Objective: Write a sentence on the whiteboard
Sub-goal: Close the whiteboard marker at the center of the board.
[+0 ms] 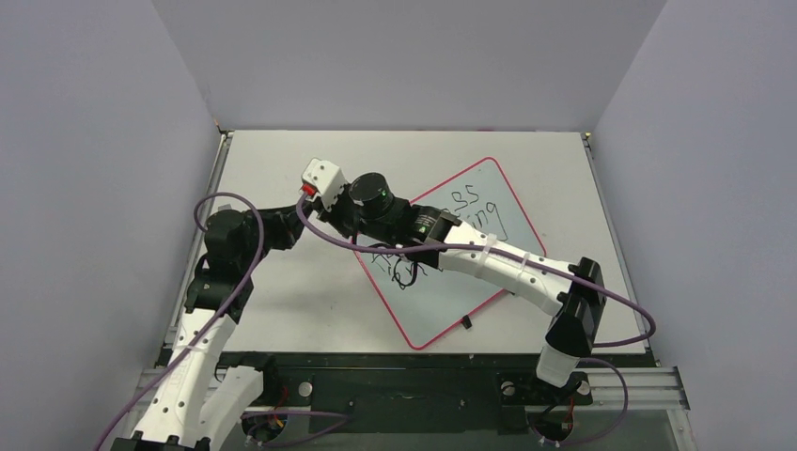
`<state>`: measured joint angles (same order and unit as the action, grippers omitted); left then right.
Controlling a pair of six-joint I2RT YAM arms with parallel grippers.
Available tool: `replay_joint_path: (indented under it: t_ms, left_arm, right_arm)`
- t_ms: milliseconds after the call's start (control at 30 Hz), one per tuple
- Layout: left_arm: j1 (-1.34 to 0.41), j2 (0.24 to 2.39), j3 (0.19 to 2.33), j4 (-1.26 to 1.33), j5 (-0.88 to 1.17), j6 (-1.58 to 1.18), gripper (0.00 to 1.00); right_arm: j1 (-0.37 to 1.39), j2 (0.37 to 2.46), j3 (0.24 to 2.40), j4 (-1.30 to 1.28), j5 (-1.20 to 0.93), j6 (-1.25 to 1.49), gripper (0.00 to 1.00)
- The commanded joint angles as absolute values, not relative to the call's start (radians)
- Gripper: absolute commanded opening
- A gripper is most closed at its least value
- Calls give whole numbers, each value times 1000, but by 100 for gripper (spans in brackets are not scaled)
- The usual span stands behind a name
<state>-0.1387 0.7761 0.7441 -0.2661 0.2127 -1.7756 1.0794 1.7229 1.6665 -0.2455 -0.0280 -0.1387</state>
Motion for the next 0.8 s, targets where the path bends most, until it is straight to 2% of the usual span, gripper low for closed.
replay_joint_path:
  t_ms: [0,167,367,567,767]
  left_arm:
    - [-220,752,846,-154,388,-1709,0]
    - [-245,749,865,-174,355,-1689,0]
    - [-276,749,872,-173,319,-1680,0]
    - [-302,747,871,-172,285,-1681,0]
    - [-313,735,863,-168,259,-1688,0]
  right_arm:
    - [1106,1796,1694,-286,-42,-225,0]
    - [1088,1820,1730,-274,26,-97,0]
    - [1054,1837,1771,-276,84,229,0]
    - [979,1817,1721,-191,-42,581,0]
    - [957,1807,1683,-137,-86,650,0]
